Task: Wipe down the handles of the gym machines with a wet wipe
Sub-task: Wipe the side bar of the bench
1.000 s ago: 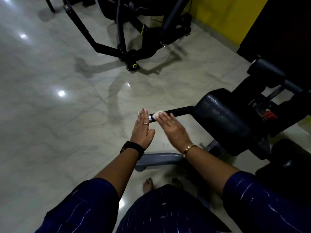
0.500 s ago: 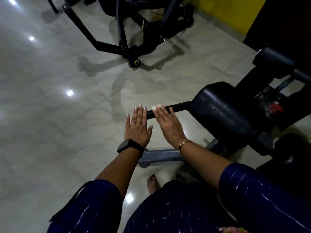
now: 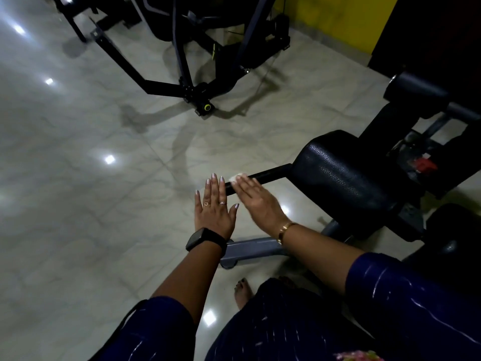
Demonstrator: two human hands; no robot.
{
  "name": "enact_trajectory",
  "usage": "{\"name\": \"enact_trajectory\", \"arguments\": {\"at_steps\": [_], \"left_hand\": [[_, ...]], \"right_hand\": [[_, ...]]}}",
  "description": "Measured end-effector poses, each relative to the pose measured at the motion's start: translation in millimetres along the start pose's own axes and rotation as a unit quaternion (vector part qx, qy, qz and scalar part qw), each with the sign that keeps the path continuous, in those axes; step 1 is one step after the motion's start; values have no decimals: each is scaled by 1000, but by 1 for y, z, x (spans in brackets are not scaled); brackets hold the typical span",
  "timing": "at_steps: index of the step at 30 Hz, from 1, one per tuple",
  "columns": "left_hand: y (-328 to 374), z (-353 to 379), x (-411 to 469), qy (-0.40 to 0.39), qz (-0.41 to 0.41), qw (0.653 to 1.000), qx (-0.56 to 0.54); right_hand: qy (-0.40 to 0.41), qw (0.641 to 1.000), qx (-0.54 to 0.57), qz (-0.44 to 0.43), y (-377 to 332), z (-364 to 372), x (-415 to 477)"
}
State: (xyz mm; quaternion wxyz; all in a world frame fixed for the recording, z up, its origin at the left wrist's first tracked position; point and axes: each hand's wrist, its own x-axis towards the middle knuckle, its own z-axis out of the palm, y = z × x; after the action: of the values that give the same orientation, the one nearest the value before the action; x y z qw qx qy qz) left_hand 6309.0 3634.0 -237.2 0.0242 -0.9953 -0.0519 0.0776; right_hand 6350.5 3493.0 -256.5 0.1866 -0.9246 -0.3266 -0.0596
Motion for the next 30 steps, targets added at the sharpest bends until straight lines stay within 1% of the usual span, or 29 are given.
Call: {"name": "enact_trajectory", "arguments": {"at_steps": [1,3,5,7,8,9,11,12,14,15,18,20,24,26,28,30], "left_hand": [[0,1,0,24,3,1000,-14],[-1,1,-1,56,6,998,-19],[-4,2,-2,26,12,999,-13],[-4,4,-2,26,8,1000,0],[-3,2,-2,34,2,999,6],[-2,3,-2,29,-2,1000,12],[1,2,-2,4,-13,1000,25],[1,1,-2,-2,-14,999,31],[1,-1,-2,-1,-11,1000,17],[1,-3,-2,5,-7,1000,7],[-2,-2,-3,20,2,1000,12],[-3,-1,-3,29,3,999,16],[1,-1,-4,21,-7,1000,7],[0,-2,-3,22,-5,1000,6],[-1,-3,-4,14,-4,1000,11],[0,-3,-5,8,-9,1000,3]], "right_hand": [[-8,999,-31,11,12,-3,-8],[-23,995,-65,75,32,-6,-18],[-23,987,-62,147,35,-4,-16],[-9,982,-50,180,20,-1,-4],[0,985,-36,171,8,1,3],[3,989,-23,144,-5,2,8],[1,998,-8,60,-26,3,10],[-2,1000,-12,26,-29,2,6],[-1,999,-45,1,-16,-1,-6],[-9,998,-65,20,-4,-3,-11],[-33,988,-77,133,32,-10,-21],[-54,979,-63,185,32,-11,-19],[-72,966,-89,230,12,-7,-6],[-99,962,-81,240,11,-12,9],[-141,947,-93,273,14,-19,30],[-178,936,-105,286,12,-27,41]]}}
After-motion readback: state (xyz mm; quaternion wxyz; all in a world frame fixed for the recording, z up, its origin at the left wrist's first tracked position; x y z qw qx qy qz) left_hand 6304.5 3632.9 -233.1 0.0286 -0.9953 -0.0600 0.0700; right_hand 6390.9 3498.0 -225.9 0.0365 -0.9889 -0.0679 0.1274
